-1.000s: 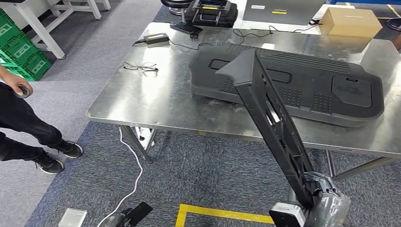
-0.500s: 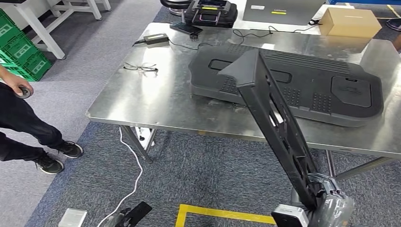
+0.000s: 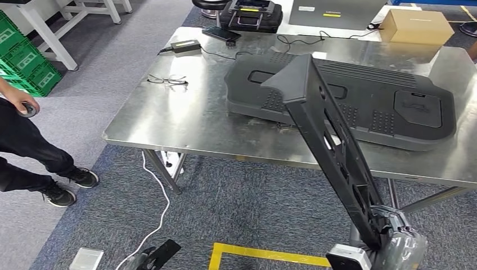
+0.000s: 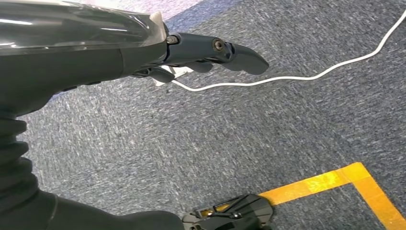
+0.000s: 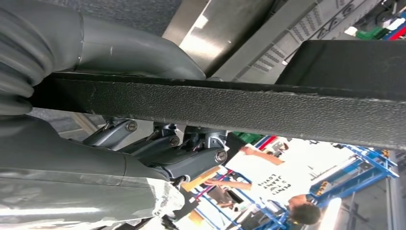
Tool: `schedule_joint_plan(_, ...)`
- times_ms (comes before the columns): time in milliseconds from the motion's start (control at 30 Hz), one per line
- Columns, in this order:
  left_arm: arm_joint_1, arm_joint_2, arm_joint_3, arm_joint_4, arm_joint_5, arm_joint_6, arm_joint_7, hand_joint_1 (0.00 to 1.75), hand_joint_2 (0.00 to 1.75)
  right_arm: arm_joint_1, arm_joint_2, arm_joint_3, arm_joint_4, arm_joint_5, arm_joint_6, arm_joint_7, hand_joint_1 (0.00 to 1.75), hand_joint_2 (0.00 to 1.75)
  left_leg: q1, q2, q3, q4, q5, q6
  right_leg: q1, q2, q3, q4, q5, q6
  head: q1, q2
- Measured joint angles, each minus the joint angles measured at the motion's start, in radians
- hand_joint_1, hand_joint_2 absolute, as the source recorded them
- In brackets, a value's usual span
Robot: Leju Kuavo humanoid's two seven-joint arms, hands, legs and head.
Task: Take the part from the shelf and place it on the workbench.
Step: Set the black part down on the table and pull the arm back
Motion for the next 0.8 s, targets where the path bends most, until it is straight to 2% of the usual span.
schedule_joint_plan(800,-0.005,0.000,-0.004,0.000,-0.013,-0.047,-0.010,0.00,1.75,-0.013,-0.006,-0.001,-0.037,0.066,0.000,-0.001,1.75,1.75,0.000,0.000,0.000,0.000,0.000,0.000,0.000,0.000,0.000,0.000,0.000,0.000,0.000,0.000)
